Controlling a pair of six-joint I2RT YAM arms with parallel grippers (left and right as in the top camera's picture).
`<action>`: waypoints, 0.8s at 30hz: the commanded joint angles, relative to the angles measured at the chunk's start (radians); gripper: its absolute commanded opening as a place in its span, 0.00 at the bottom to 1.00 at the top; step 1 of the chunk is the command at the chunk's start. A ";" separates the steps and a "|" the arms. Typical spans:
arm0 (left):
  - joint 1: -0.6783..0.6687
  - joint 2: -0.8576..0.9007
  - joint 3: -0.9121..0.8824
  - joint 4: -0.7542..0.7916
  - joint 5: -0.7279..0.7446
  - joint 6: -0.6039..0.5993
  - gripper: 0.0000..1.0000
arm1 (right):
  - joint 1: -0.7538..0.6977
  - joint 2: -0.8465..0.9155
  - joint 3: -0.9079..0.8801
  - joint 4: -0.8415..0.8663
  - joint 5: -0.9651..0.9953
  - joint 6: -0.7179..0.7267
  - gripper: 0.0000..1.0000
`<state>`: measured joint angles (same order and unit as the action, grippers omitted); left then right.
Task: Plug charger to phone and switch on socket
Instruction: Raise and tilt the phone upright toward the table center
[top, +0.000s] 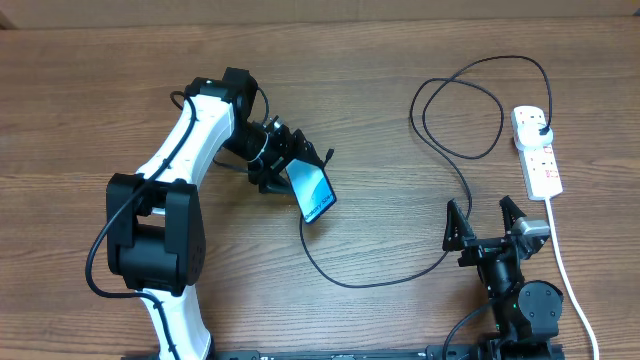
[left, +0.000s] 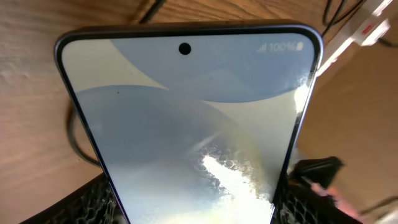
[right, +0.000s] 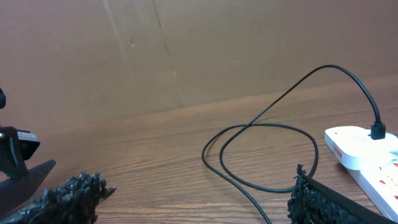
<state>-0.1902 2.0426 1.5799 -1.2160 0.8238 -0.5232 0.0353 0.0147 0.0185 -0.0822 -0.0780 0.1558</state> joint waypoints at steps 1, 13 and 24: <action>-0.006 -0.003 0.026 0.000 0.144 -0.118 0.54 | 0.004 -0.011 -0.011 0.005 0.006 -0.004 1.00; -0.006 -0.003 0.026 0.024 0.237 -0.166 0.53 | 0.004 -0.011 -0.011 0.005 0.006 -0.004 1.00; -0.006 -0.003 0.026 0.021 0.426 -0.174 0.49 | 0.004 -0.011 -0.011 0.005 0.006 -0.004 1.00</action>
<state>-0.1902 2.0426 1.5799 -1.1892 1.1191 -0.6819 0.0353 0.0147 0.0185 -0.0818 -0.0780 0.1562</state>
